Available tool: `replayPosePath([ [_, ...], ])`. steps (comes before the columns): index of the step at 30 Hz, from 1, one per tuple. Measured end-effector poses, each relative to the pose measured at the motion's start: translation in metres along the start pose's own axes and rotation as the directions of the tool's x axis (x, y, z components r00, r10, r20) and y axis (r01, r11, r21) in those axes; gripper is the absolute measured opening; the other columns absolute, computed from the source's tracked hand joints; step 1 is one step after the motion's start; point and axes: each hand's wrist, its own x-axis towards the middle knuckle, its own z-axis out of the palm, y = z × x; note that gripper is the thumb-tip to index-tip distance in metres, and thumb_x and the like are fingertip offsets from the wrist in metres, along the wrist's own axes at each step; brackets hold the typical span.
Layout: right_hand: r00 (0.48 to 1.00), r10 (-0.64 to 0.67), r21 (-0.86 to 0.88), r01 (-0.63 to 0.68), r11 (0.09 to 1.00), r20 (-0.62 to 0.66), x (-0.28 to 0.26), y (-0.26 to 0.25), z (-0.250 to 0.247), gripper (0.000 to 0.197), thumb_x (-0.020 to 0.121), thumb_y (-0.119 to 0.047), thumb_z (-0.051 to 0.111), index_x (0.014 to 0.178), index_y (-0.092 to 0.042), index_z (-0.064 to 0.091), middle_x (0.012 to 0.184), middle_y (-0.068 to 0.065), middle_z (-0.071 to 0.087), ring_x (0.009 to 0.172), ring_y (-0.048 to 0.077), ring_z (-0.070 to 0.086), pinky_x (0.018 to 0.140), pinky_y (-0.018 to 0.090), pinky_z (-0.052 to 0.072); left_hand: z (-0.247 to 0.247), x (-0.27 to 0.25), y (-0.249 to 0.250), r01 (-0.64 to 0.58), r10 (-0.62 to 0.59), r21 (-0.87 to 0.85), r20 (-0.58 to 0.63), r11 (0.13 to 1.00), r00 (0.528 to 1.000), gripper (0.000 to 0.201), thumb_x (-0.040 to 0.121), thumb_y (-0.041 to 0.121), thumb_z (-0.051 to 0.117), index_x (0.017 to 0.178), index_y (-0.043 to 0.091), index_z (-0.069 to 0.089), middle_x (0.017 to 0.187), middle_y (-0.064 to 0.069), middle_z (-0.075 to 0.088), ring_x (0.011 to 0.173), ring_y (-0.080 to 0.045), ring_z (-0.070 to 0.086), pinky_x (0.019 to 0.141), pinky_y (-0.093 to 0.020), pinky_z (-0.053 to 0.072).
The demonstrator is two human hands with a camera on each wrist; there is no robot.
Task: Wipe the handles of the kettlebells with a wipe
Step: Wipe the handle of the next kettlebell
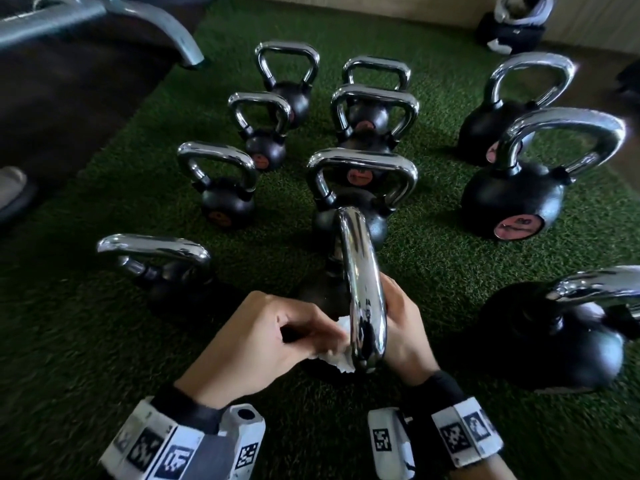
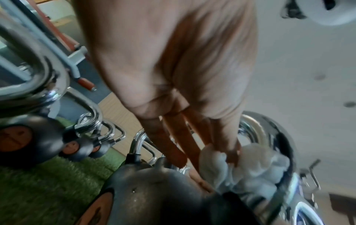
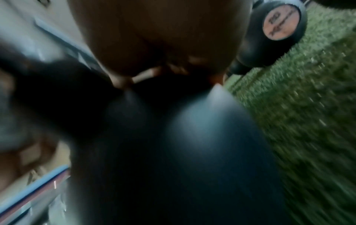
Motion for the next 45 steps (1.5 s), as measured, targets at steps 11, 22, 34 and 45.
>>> replayPosePath([
  [11,0.93,-0.362,0.058,0.366,0.929,-0.059,-0.017,-0.136,-0.055,0.02,0.096,-0.032,0.069,0.112,-0.026,0.079,0.102,-0.009,0.076,0.086,0.013,0.072,0.073,0.027,0.057,-0.027,0.011,0.025,-0.095,-0.075,-0.442,-0.352,0.892,0.933,0.024,0.07,0.011,0.077,0.082,0.032,0.078,0.083,0.001,0.08,0.08,-0.006,0.076,0.071,-0.013,0.056],
  [22,0.902,-0.424,0.099,0.416,0.904,0.079,-0.012,-0.142,-0.049,0.036,0.074,-0.026,0.09,0.109,-0.026,0.081,0.104,-0.013,0.077,0.097,0.011,0.075,0.082,0.024,0.059,-0.013,0.028,0.041,0.013,-0.391,-0.805,-0.274,0.593,0.879,0.05,0.059,0.01,0.095,0.099,0.011,0.064,0.073,-0.008,0.073,0.059,-0.016,0.066,0.055,-0.021,0.057],
  [34,0.971,-0.032,0.357,0.117,0.927,-0.236,-0.008,-0.078,-0.071,0.028,0.078,-0.005,0.084,0.103,-0.017,0.08,0.095,0.0,0.082,0.089,0.018,0.078,0.086,0.03,0.061,0.036,0.004,-0.034,0.116,-0.196,0.403,0.163,0.908,0.967,0.149,0.056,0.086,0.077,0.164,0.031,-0.01,0.169,0.024,-0.018,0.154,0.002,-0.022,0.131,-0.039,0.004],
  [45,0.971,0.123,0.329,-0.049,0.943,-0.207,0.006,-0.037,-0.052,0.03,0.081,-0.003,0.084,0.106,-0.02,0.08,0.092,0.001,0.082,0.091,0.025,0.078,0.088,0.039,0.062,0.06,0.031,-0.055,0.024,0.025,0.472,-0.096,0.881,0.995,0.12,0.065,0.074,0.075,0.158,0.008,0.036,0.161,-0.004,0.04,0.151,-0.021,0.037,0.12,-0.043,0.035],
])
